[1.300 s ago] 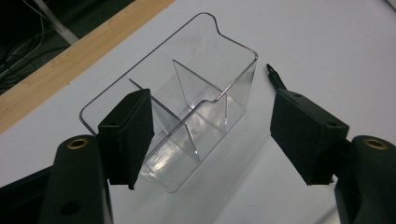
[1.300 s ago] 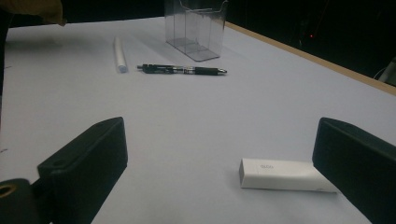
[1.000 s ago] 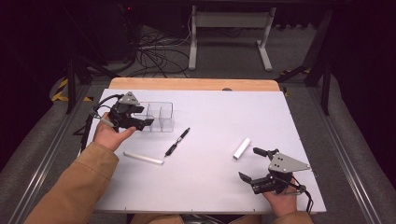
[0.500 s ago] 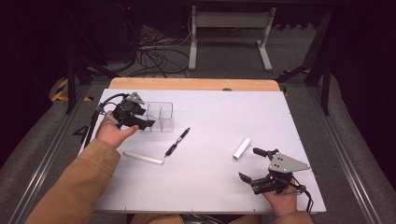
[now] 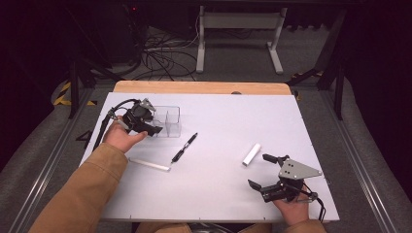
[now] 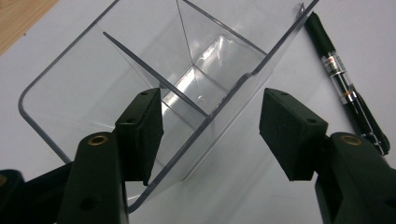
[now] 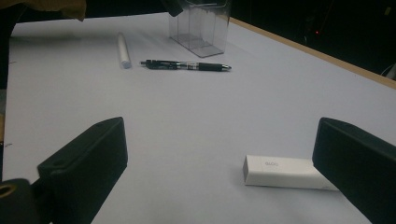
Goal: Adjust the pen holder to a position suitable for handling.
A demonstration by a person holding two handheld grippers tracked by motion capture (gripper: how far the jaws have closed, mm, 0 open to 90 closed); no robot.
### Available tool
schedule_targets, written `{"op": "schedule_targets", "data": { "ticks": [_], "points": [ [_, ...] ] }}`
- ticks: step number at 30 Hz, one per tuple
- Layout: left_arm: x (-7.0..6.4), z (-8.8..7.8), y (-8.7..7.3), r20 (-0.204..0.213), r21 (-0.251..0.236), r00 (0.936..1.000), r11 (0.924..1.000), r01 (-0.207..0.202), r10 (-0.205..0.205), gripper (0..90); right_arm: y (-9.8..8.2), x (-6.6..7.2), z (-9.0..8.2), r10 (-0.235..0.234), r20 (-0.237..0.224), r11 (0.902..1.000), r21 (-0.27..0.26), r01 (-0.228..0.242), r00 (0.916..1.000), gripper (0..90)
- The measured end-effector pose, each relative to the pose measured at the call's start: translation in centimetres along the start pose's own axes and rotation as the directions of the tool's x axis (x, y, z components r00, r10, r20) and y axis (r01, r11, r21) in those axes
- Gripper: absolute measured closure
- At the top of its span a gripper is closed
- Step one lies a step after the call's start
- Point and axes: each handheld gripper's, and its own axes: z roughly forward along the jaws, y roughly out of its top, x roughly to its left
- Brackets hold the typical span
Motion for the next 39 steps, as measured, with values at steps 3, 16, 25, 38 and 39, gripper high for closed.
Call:
{"op": "schedule_targets", "data": {
  "ticks": [3,16,25,38,39],
  "points": [
    [0.0,0.2,0.0,-0.025,0.015,0.9996,0.9998,-0.014,0.015,46.0,0.0,0.0,0.0,0.0,-0.001,1.0,0.0,0.0,1.0,3.7],
    [0.0,-0.2,-0.1,-0.02,0.049,0.9975,0.9966,-0.067,0.068,54.8,-0.1,0.0,0.1,0.004,-0.004,1.0,0.006,-0.004,1.0,3.7],
    [-0.3,-0.9,0.4,0.012,0.094,0.9889,0.9844,-0.149,0.148,71.1,-0.1,0.0,0.1,0.004,-0.003,1.0,0.008,-0.004,1.0,3.7],
    [-1.9,-3.2,1.8,0.05,0.021,0.9776,0.9784,-0.206,0.205,87.2,-0.1,-0.1,0.1,0.004,-0.004,1.0,0.006,-0.004,1.0,3.7],
    [-1.9,-3.2,1.8,0.05,0.021,0.9776,0.9784,-0.206,0.205,87.2,-0.1,-0.1,0.1,0.004,-0.006,1.0,0.007,-0.004,1.0,3.7]
  ]
}}
